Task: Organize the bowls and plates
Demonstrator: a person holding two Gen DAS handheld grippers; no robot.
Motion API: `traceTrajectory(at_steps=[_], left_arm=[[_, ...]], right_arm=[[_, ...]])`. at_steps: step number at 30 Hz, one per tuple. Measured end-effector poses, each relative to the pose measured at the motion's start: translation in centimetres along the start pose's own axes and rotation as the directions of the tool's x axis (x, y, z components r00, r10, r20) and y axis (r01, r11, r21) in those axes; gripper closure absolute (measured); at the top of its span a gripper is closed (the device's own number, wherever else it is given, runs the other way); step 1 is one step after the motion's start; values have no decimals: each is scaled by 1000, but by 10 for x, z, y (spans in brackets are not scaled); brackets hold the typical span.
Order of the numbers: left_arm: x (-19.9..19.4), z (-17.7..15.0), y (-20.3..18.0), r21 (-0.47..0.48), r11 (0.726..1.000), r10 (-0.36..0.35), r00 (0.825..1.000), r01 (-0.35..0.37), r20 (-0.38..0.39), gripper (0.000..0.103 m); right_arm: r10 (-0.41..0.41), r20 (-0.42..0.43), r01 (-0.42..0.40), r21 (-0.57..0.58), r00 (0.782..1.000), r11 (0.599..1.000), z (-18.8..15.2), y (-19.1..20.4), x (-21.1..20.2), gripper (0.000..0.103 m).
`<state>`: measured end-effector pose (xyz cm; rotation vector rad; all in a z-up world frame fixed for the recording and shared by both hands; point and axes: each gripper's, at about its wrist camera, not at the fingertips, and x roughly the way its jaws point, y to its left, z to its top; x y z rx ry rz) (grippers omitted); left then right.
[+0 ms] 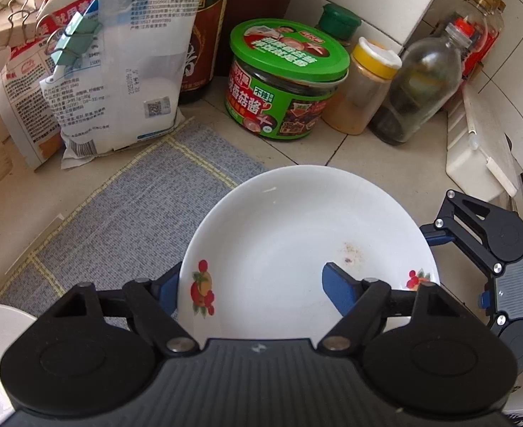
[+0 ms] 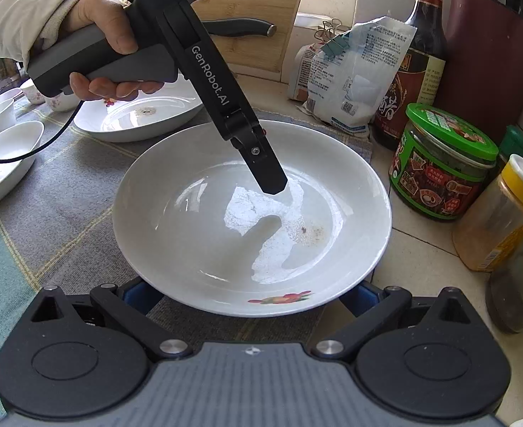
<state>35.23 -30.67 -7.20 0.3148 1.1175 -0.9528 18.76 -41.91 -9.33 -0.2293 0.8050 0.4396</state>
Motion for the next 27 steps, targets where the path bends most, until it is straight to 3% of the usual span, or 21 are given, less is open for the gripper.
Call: traceTrajectory(at_steps=[10, 15, 27], left_arm=[[5, -1, 0, 10, 1000, 22, 1000, -22, -3, 24], [3, -2, -5, 40, 997, 62, 998, -62, 5, 15], [-48, -21, -22, 22, 991, 129, 986, -132, 108, 11]], right_arm=[[0, -8, 0, 10, 1000, 1000, 0, 1, 4, 0], [-14, -16, 15, 5, 1000, 1000, 0, 3, 2, 0], [-81, -26, 83, 94, 996, 992, -5, 14, -27, 0]])
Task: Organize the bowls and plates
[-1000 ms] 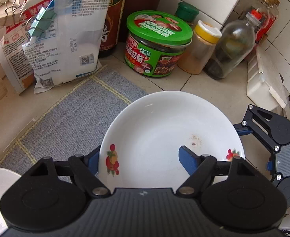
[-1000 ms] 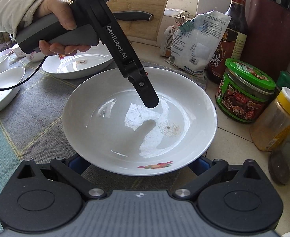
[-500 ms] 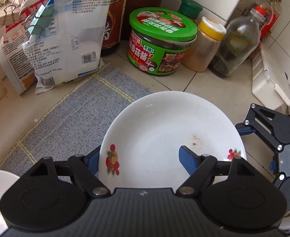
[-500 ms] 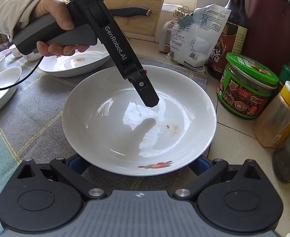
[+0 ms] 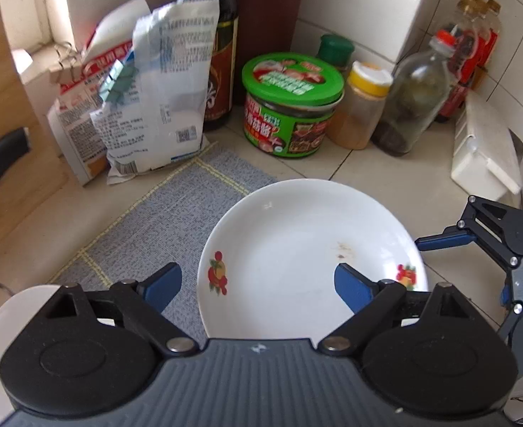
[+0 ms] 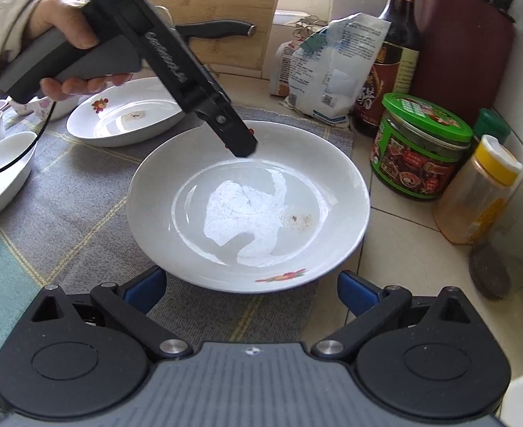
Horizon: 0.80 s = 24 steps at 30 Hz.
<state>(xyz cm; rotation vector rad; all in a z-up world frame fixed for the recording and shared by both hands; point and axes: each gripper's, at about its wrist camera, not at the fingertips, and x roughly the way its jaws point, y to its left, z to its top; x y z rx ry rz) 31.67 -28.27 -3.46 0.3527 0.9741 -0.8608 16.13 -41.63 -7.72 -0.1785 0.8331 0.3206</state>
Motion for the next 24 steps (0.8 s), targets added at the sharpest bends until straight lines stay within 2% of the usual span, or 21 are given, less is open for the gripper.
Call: traceTrajectory(at_steps=[7, 10, 17, 20, 24], left_arm=[[-45, -22, -27, 0, 1000, 27, 997, -28, 77, 7], [-58, -36, -40, 2, 998, 60, 994, -60, 90, 7], [-84, -91, -56, -133, 987, 114, 983, -95, 144, 7], [-94, -118, -62, -195, 973, 156, 973, -122, 169, 7], [-105, -147, -65, -270, 955, 178, 968, -127, 175, 7]], right_arm=[[-77, 19, 74, 120, 997, 990, -9, 15, -29, 0], [-90, 34, 84, 154, 995, 985, -13, 21, -40, 0], [-126, 46, 114, 206, 991, 972, -14, 32, -50, 0], [-123, 38, 112, 205, 992, 972, -15, 39, -52, 0], [-106, 27, 100, 184, 994, 978, -16, 50, -54, 0]])
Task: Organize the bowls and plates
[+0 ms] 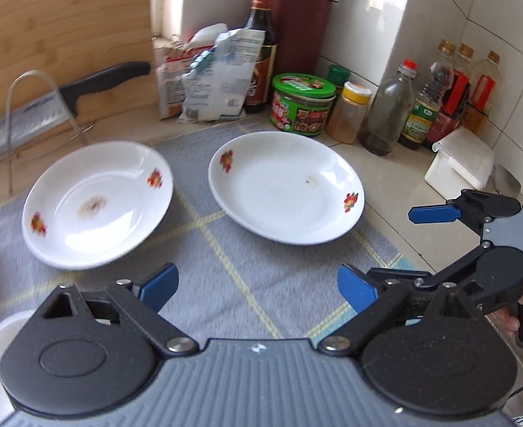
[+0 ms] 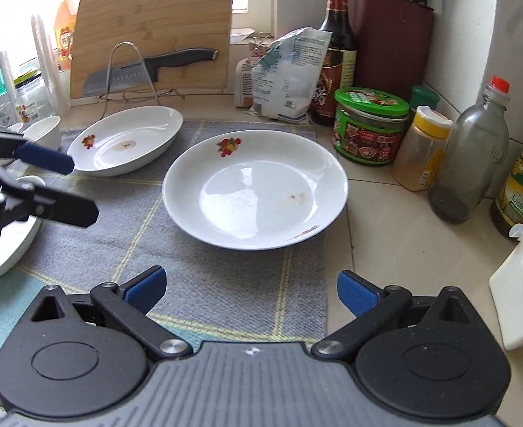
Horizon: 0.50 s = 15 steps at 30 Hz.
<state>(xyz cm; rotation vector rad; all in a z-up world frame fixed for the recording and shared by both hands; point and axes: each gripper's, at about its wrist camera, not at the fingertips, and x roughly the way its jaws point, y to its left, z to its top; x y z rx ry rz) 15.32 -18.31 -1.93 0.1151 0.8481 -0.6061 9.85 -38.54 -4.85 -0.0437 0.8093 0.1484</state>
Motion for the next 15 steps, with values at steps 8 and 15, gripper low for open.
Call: traceTrajectory(at_steps=[8, 15], left_arm=[[-30, -31, 17, -57, 997, 59, 998, -57, 32, 7], [-62, -56, 43, -54, 995, 91, 994, -88, 56, 7]], right_arm=[[34, -18, -34, -23, 999, 999, 0, 31, -3, 0], [62, -30, -63, -45, 998, 997, 9, 70, 1, 0]])
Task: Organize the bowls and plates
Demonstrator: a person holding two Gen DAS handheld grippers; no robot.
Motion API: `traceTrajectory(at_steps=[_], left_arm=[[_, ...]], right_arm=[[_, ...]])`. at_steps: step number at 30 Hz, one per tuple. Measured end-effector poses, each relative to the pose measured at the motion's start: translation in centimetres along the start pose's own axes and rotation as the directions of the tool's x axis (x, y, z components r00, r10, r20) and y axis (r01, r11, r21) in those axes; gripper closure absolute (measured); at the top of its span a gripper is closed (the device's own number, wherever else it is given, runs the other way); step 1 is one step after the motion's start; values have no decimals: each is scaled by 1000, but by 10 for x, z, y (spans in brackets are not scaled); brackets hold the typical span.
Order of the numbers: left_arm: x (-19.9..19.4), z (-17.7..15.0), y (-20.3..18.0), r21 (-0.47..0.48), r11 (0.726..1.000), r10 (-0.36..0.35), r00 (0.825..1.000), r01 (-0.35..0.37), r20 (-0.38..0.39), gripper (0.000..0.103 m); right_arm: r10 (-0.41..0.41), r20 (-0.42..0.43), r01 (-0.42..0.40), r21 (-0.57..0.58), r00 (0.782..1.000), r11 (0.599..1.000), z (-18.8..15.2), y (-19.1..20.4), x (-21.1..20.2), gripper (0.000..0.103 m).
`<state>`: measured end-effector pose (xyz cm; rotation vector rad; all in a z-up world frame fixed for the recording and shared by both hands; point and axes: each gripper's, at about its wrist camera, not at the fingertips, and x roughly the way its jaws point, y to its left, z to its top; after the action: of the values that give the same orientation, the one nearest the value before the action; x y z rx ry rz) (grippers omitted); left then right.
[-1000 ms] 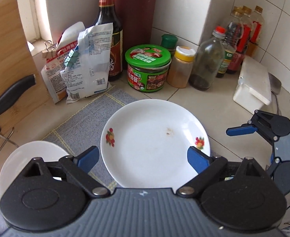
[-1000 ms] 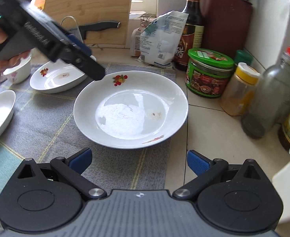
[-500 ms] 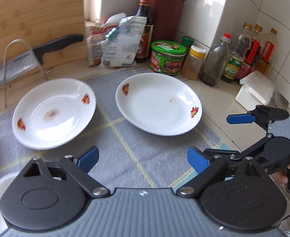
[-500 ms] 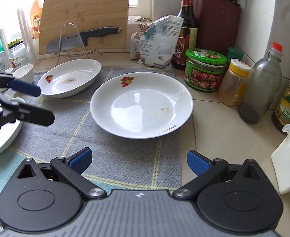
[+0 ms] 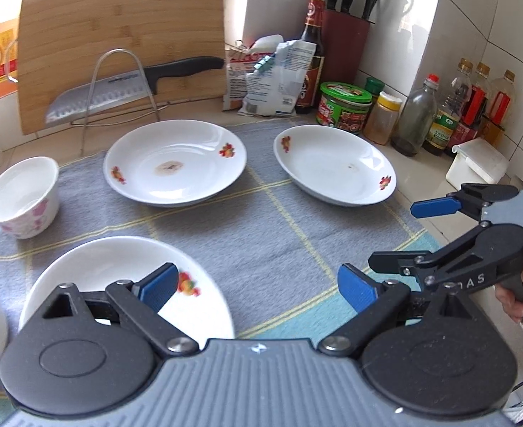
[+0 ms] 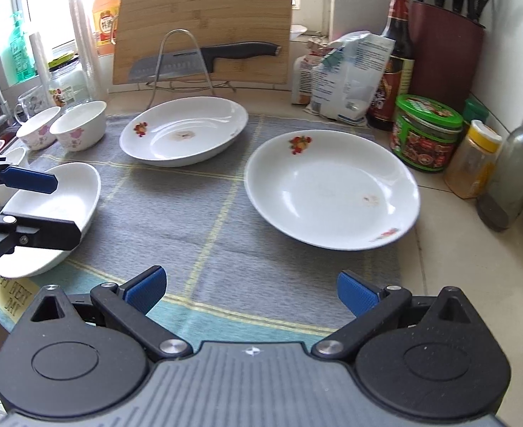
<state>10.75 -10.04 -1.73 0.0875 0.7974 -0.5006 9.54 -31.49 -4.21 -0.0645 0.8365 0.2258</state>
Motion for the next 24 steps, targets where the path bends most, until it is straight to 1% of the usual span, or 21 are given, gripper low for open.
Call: traceTrajectory(at_steps=[4, 10, 13, 17, 24], left_arm=[[-20, -16, 19, 7, 1000, 30, 999, -30, 9, 7], [-47, -41, 49, 29, 998, 62, 998, -62, 0, 7], [-59, -53, 63, 22, 999, 50, 999, -49, -6, 7], [-70, -67, 81, 25, 998, 51, 999, -51, -18, 6], [-70, -88, 105, 22, 999, 31, 998, -30, -51, 5]], right_arm=[[20, -8, -20, -30, 1000, 999, 6, 29, 5, 0], [56, -29, -57, -39, 998, 998, 16, 68, 12, 0], [62, -41, -64, -44, 997, 997, 22, 84, 16, 0], [77, -46, -78, -41, 996, 996, 27, 101, 19, 0], [79, -61, -82, -48, 995, 995, 33, 127, 25, 0]])
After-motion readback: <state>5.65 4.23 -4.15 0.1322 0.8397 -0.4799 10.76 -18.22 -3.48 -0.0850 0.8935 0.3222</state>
